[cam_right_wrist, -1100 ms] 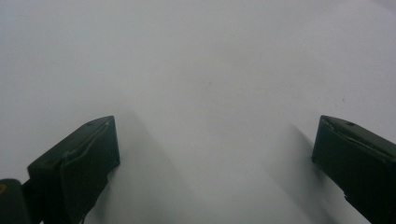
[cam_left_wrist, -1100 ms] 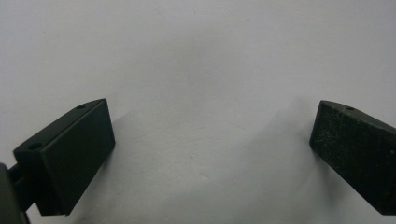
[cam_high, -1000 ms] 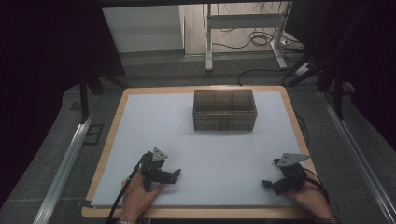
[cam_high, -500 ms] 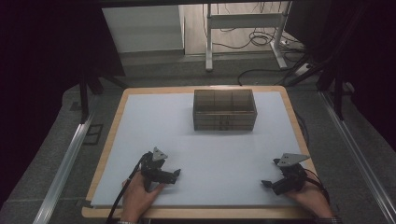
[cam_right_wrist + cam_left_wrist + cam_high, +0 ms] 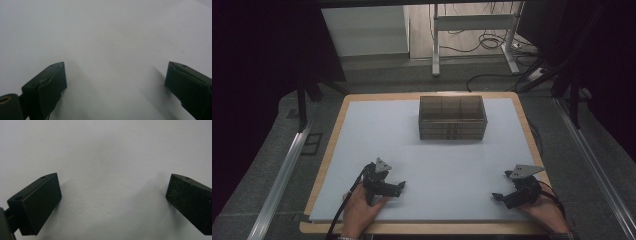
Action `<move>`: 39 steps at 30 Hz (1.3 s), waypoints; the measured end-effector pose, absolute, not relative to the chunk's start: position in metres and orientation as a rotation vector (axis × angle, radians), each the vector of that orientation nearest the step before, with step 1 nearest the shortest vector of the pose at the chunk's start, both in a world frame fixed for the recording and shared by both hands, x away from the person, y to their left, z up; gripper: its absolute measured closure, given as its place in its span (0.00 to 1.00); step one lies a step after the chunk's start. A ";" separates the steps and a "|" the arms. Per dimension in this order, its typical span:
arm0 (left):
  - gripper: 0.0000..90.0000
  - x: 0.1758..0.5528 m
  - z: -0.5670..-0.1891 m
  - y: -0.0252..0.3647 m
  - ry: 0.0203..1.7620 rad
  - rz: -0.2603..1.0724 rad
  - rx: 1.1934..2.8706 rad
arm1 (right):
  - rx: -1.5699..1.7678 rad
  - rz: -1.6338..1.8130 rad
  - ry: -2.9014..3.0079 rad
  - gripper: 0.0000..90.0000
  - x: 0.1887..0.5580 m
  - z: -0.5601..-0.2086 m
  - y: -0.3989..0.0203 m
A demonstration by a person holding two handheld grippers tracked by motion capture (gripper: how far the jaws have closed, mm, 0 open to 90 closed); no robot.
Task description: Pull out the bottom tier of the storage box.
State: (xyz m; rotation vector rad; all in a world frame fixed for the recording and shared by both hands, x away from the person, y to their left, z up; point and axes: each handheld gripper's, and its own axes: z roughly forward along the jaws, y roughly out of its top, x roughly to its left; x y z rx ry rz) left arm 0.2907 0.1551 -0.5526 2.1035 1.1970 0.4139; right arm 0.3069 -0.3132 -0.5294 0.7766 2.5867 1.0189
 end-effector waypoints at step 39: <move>0.00 0.291 -0.553 0.155 1.197 0.414 2.103 | 0.671 0.873 2.568 0.27 0.326 -0.507 -0.290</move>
